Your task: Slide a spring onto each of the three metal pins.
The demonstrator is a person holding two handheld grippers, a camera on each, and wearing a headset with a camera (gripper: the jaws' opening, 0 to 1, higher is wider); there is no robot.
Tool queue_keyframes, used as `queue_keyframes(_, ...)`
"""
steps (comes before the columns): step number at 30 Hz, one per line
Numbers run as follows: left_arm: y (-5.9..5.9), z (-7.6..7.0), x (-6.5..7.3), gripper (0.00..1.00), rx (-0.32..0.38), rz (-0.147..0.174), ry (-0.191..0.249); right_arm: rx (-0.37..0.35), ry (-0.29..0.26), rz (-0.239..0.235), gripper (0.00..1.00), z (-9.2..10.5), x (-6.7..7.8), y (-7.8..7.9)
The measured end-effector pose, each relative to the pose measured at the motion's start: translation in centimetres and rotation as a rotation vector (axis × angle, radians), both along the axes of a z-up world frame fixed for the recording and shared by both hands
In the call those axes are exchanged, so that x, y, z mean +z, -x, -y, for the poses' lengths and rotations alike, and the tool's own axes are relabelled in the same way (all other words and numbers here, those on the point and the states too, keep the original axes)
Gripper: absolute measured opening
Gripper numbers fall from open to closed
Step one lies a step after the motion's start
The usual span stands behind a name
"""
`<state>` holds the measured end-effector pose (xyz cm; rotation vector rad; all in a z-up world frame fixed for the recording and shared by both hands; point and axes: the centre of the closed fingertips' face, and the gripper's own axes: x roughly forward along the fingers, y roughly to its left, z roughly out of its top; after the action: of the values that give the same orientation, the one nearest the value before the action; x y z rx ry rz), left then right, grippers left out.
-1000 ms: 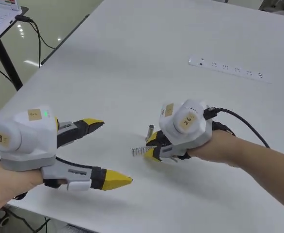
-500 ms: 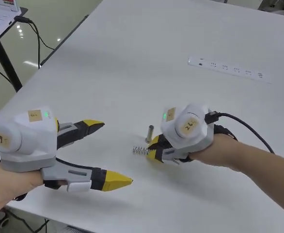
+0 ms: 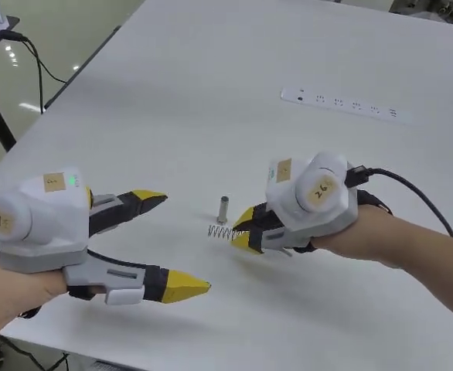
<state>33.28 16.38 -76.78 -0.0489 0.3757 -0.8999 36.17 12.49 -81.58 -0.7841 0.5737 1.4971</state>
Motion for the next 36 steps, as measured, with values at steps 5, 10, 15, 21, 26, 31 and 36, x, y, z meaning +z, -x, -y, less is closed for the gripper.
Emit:
queue_keyframes(5,0.2,0.6,0.0,0.84,-0.023,-0.009,0.002,-0.016,-0.012,0.003,0.07,1.3,1.1,0.5)
queue_keyframes(10,0.4,1.1,0.0,0.82,-0.042,-0.006,0.000,-0.031,-0.010,0.003,0.07,2.5,1.5,1.1)
queue_keyframes(15,0.6,1.7,0.2,0.77,-0.069,-0.011,0.003,-0.042,-0.013,0.006,0.07,3.3,1.7,1.7)
queue_keyframes(21,0.8,2.3,0.2,0.70,-0.102,-0.023,0.011,-0.051,-0.018,0.005,0.07,3.9,2.0,2.3)
queue_keyframes(26,0.9,3.1,0.0,0.65,-0.130,-0.029,0.009,-0.057,-0.018,0.013,0.07,4.4,2.3,2.8)
queue_keyframes(31,0.9,4.0,-0.1,0.56,-0.163,-0.039,0.013,-0.045,-0.003,0.023,0.07,4.8,2.3,3.1)
queue_keyframes(36,0.7,5.0,-0.3,0.47,-0.199,-0.038,0.000,-0.043,0.000,0.029,0.07,5.0,2.3,3.2)
